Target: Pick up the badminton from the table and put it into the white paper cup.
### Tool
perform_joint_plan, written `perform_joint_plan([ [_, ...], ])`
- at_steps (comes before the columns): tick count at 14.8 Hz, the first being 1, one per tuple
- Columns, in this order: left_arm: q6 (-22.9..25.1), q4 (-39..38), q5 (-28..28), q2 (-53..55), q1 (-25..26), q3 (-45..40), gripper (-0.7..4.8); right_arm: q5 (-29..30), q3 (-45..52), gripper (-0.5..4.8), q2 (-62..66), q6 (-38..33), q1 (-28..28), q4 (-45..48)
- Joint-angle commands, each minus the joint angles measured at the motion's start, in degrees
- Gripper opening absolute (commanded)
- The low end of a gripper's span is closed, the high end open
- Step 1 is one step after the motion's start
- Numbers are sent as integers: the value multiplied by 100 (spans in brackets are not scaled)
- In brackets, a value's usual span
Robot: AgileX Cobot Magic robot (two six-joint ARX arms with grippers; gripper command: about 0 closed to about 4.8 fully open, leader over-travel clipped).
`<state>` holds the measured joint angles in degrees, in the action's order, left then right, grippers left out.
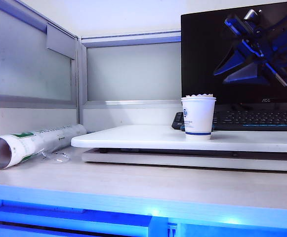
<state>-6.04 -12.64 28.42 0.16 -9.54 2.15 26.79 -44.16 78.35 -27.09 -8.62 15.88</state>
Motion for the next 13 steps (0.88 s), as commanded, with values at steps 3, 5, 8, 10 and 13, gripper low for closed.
perform_joint_plan([
  [3,22,-98,-35,4,7,-13,-4,17,-48,87,-15,-9,68,542],
  [5,22,-98,-44,4,7,-13,-4,-35,-44,-8,-15,175,203,540],
  [8,22,-98,-136,4,7,-13,-4,-278,-37,-8,-52,383,505,531],
  [10,22,-101,-332,4,7,-13,-4,-385,-35,-8,-144,636,702,485],
  [13,20,-103,-533,4,7,-15,-5,-525,-28,-8,-455,1095,935,149],
])
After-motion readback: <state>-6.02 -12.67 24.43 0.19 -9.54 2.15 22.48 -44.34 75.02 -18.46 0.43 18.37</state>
